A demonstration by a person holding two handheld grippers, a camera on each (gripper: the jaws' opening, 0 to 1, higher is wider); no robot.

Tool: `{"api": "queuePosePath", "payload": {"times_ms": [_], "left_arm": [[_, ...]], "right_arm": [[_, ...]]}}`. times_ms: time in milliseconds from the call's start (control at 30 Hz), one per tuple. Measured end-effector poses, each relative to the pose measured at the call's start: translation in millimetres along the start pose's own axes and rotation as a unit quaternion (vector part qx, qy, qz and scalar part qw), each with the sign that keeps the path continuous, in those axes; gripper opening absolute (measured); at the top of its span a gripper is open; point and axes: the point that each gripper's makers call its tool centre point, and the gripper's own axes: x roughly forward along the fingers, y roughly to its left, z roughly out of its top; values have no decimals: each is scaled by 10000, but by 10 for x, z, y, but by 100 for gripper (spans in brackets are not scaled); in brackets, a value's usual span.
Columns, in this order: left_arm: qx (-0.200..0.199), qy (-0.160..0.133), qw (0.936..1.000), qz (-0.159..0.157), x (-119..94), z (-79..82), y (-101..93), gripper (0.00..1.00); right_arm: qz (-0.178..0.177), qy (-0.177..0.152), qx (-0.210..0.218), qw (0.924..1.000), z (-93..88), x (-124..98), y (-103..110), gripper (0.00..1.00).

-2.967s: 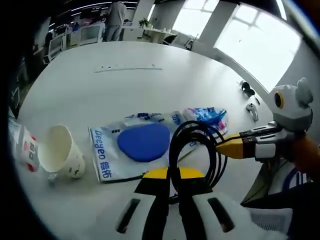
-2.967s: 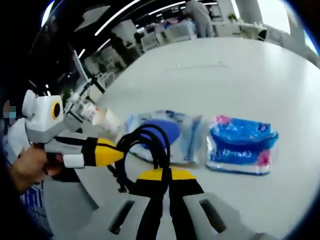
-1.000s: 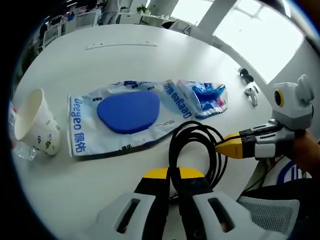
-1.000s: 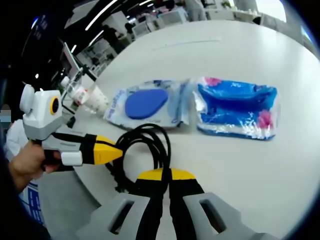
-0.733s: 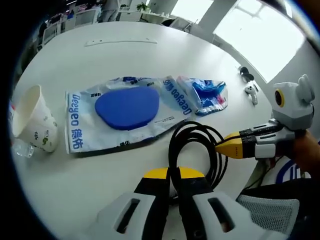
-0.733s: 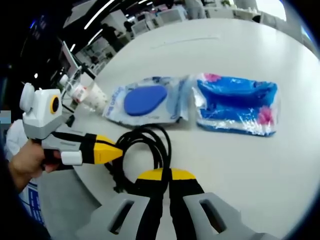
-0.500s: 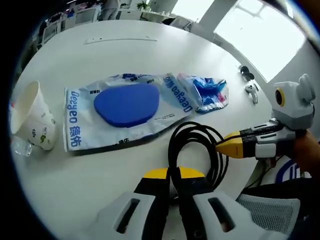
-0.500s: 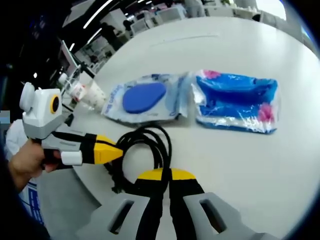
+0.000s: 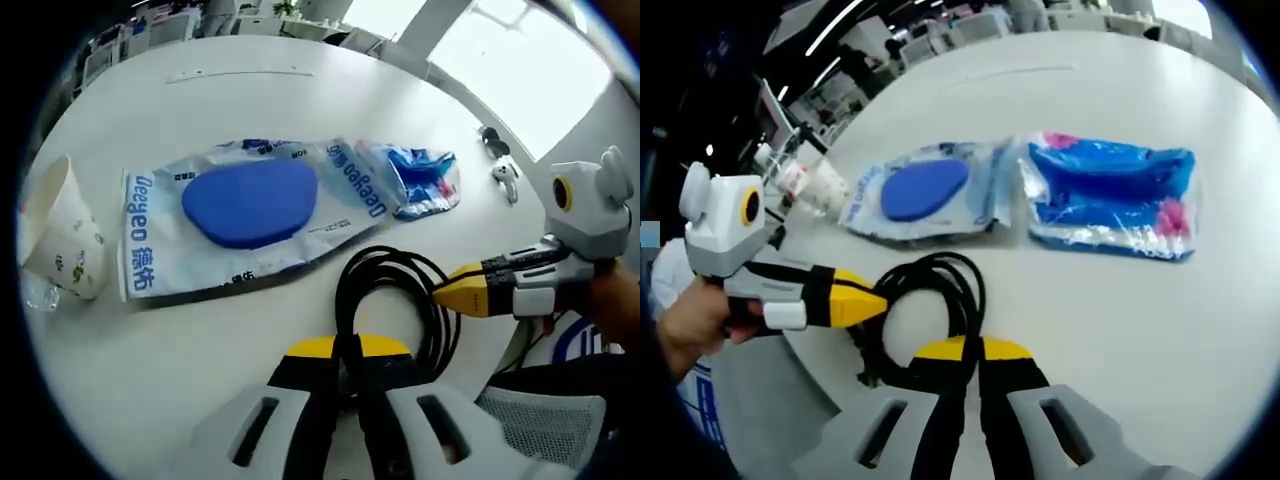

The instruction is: Arrange the tabletop items into an orderly group along one side of the table until the central work area is clear of visible clutter.

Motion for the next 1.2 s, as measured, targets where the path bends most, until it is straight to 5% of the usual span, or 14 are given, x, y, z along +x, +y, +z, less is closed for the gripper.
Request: {"api": "queuePosePath", "payload": {"times_ms": [633, 1200], "left_arm": [[92, -103, 9999, -21, 17, 12, 0, 7], [269, -339, 9990, 74, -58, 140, 22, 30]], "right_arm": [[49, -142, -211, 9997, 7, 7, 16, 5], [265, -382, -353, 9983, 86, -18, 167, 24]]}}
